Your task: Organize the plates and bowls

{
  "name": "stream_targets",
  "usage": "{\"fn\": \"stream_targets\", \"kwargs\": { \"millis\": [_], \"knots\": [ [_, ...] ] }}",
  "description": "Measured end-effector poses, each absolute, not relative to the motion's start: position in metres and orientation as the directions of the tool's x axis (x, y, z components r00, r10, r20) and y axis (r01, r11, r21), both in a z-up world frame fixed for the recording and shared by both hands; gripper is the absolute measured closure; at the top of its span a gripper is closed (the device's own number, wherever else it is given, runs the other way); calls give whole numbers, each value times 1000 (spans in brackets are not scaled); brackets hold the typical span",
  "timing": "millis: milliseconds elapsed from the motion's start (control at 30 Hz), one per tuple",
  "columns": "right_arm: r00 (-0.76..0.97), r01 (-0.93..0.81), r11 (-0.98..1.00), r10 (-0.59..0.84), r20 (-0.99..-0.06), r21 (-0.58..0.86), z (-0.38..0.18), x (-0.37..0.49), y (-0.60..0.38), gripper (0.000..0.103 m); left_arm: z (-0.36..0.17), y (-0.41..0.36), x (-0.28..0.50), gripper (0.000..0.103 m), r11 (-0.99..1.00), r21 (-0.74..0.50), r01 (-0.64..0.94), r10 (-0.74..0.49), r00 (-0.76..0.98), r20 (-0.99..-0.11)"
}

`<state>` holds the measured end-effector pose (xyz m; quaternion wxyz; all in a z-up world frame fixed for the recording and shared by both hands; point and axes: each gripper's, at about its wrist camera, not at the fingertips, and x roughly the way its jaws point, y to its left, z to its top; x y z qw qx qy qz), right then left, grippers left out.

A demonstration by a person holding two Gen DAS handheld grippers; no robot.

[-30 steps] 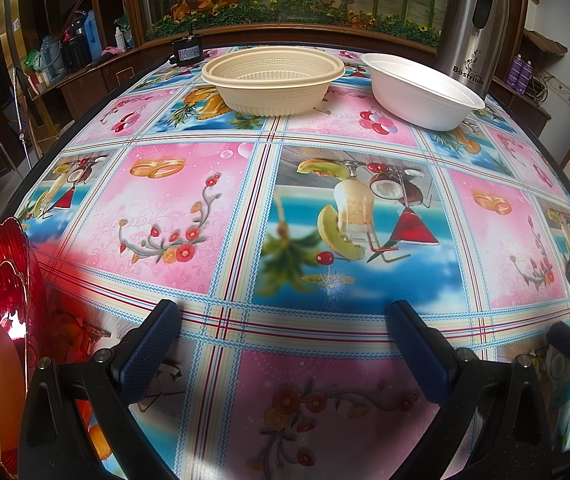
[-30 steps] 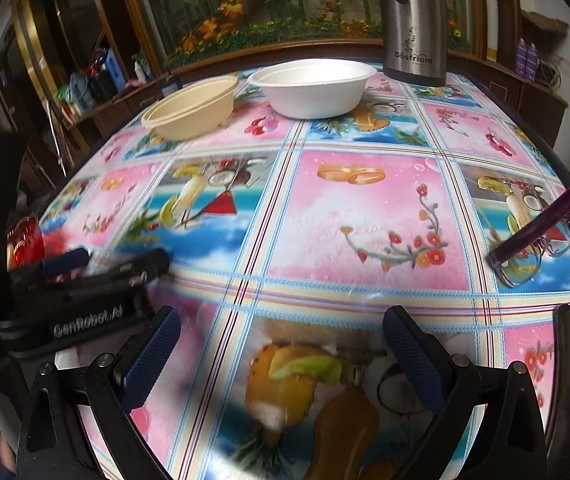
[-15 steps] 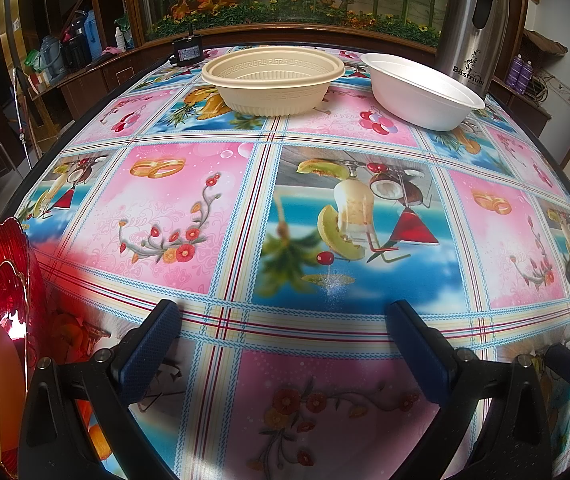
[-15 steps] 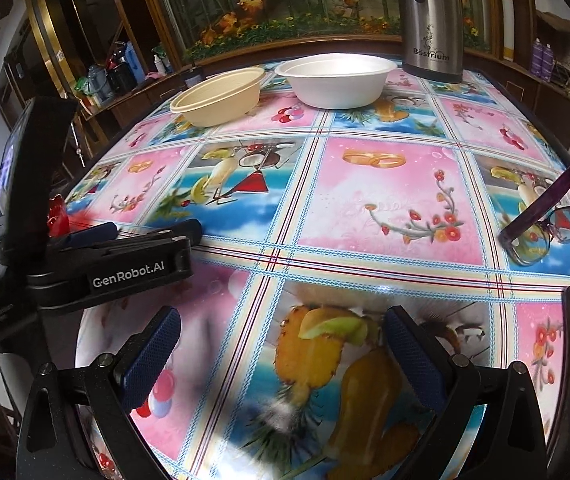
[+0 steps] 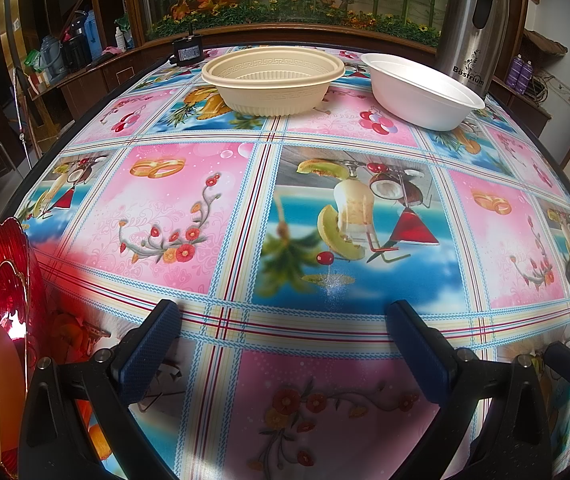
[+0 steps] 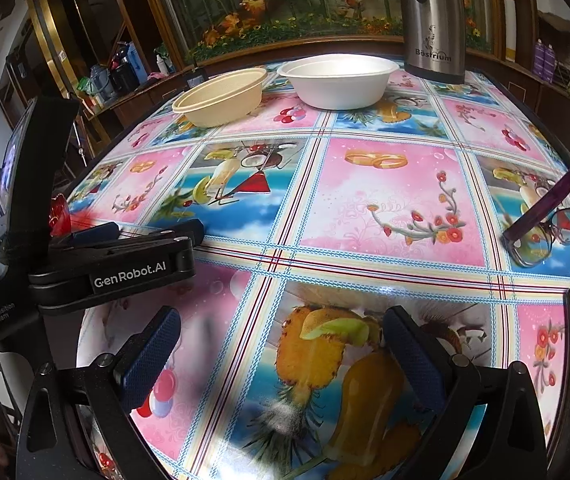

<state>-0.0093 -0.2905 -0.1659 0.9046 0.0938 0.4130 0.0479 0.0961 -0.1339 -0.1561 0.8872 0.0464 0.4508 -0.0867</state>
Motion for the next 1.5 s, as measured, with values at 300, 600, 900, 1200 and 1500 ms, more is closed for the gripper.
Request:
{"fn": "stream_targets", "kwargs": {
  "millis": [300,600,900,1200,1500],
  "knots": [
    [658,-15,977,170,-734,213,-166,-9,-291,0,-156,-134,96,0,981,4,196,-112,578,-808],
    [657,-32,978,177,-733,207,-166,-8,-288,0,-156,-136,96,0,982,5,187,-106,580,-808],
    [664,-46,969,211,-718,242,-165,-9,-291,0,-145,-128,70,0,977,-25,213,-149,586,-797],
    [678,-18,961,215,-703,276,-164,-10,-299,0,-83,-106,13,0,967,51,249,-166,770,-617],
    [684,11,961,194,-703,276,-164,-9,-302,1,-54,-94,-12,0,959,78,273,-190,820,-540]
  ]
}}
